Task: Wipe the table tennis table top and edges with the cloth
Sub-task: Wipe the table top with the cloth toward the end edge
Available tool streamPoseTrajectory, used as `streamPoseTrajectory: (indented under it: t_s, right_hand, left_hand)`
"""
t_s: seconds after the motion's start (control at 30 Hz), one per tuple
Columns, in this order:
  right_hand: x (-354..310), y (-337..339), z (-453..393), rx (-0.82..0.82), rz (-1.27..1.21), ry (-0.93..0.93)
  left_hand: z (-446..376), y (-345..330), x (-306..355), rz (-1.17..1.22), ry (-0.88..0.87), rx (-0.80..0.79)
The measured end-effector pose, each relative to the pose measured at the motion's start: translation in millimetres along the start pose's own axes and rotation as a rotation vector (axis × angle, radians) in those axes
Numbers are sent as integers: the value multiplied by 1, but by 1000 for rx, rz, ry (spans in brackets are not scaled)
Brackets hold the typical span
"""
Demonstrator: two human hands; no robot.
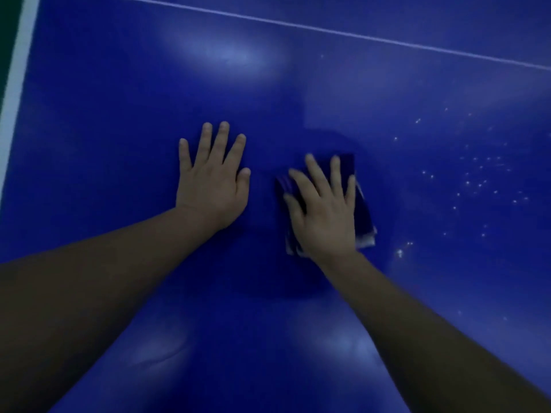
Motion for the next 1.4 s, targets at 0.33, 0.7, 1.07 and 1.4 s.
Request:
streamPoseTrajectory:
  t_s: [0.33, 0.7, 1.07, 1.4]
  right_hand:
    - [41, 42, -148, 122, -140, -507]
    - [65, 31, -77, 2, 0, -120]
    - [43, 60, -259, 18, -76, -266]
    - [68, 54, -180, -21, -3, -144]
  left_hand:
    - [-29, 5, 19, 4, -4, -6]
    - [-63, 13, 32, -3, 17, 27]
    - [-70, 8, 33, 7, -9, 65]
    - [-72, 8, 32, 21, -8, 87]
Point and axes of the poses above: each hand's wrist, its own z-axis away from the middle knuckle, its own y-axis out of the back of the hand, x = y × z, the point moved 2 cm from there along -z, towards the middle knuckle, and after that the axes turned 6 degrees about -x, right-handed, at the moved point
